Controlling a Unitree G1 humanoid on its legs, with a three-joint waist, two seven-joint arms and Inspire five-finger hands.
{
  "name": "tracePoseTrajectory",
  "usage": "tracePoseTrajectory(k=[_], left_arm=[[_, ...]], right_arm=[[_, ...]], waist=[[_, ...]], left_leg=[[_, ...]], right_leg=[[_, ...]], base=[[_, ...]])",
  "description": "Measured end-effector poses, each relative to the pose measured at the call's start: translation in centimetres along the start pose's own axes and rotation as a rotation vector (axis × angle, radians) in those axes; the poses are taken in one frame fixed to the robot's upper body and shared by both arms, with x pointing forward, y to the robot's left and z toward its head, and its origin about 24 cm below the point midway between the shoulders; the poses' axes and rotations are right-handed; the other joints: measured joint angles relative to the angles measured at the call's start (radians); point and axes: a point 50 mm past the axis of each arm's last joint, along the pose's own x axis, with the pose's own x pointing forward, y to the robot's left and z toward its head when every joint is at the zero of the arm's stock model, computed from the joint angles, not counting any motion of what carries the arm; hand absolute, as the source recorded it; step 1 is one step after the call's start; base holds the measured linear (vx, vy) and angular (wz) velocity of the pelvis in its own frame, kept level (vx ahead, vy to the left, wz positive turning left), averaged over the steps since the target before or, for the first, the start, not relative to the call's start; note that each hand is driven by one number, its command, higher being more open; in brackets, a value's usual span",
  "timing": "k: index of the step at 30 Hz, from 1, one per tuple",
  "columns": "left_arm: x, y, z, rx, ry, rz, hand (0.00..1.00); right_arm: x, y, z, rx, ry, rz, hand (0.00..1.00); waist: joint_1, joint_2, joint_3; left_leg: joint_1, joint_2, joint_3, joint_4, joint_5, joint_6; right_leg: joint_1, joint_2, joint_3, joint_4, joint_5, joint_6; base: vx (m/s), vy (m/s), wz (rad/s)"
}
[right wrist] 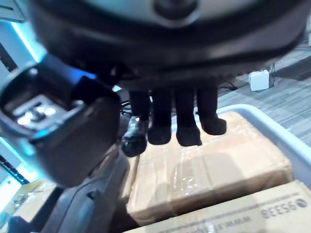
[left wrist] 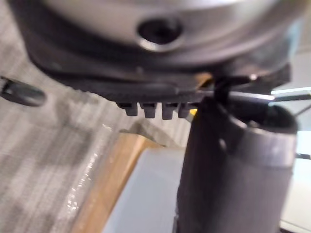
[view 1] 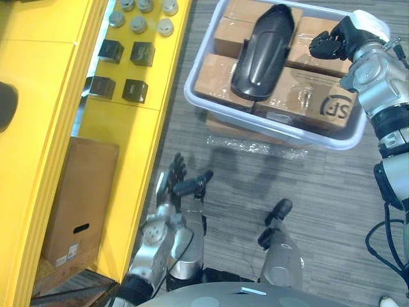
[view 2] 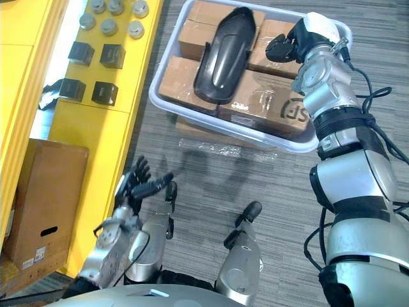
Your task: Walk over and take three plastic housings, then place them on the shelf
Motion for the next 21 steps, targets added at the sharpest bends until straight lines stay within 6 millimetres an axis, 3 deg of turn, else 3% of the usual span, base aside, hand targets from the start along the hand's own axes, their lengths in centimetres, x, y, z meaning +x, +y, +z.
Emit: tracePoseTrajectory(k=[9, 10, 14, 16, 21], left_arm=[[5.8, -3.7, 5.8, -0.019, -0.053, -0.087, 1.00], [6.5, -4.1, 7.1, -0.024, -0.080, -0.093, 1.00], [8.4, -5.3, 11.7, -0.021, -0.201, -0.081, 1.00], [9.2, -5.5, 13.8, -0.029, -0.255, -0.046, 1.00], [9.2, -5.7, 15.5, 0.027, -0.357, 0.020, 1.00]], right_arm=[[-0.1, 2.6, 1.6, 0.027, -0.036, 0.032, 0.00], [-0.1, 2.9, 1.9, 0.054, -0.034, 0.039, 1.00], [-0.1, 4.0, 2.8, 0.261, -0.014, 0.057, 1.00], [-0.2, 4.9, 4.4, 0.397, -0.031, 0.056, 1.00], [-0.5, 5.1, 6.8, 0.569, -0.078, -0.034, 1.00]], waist=[[-0.026, -0.005, -0.002], [-0.027, -0.005, -0.002], [-0.029, -0.006, -0.002], [-0.033, -0.007, -0.002], [-0.046, -0.008, -0.001]], left_leg=[[-0.005, 0.025, 0.022, 0.003, 0.001, -0.011], [-0.011, 0.025, 0.025, 0.003, 0.001, -0.011], [-0.038, 0.025, 0.027, 0.015, 0.001, -0.011], [-0.040, 0.025, 0.038, 0.019, 0.001, -0.011], [-0.057, 0.024, 0.038, 0.039, -0.011, -0.010]], right_leg=[[-0.024, 0.029, 0.029, -0.002, 0.010, -0.015], [-0.032, 0.029, 0.033, -0.001, 0.011, -0.015], [-0.059, 0.029, 0.040, 0.001, 0.016, -0.019], [-0.068, 0.029, 0.053, 0.004, 0.016, -0.019], [-0.078, 0.029, 0.059, 0.005, 0.016, -0.019]], base=[[-0.02, -0.031, -0.11], [0.00, -0.007, -0.04], [0.00, -0.011, -0.04], [0.01, -0.008, -0.12], [0.00, -0.004, -0.02]])
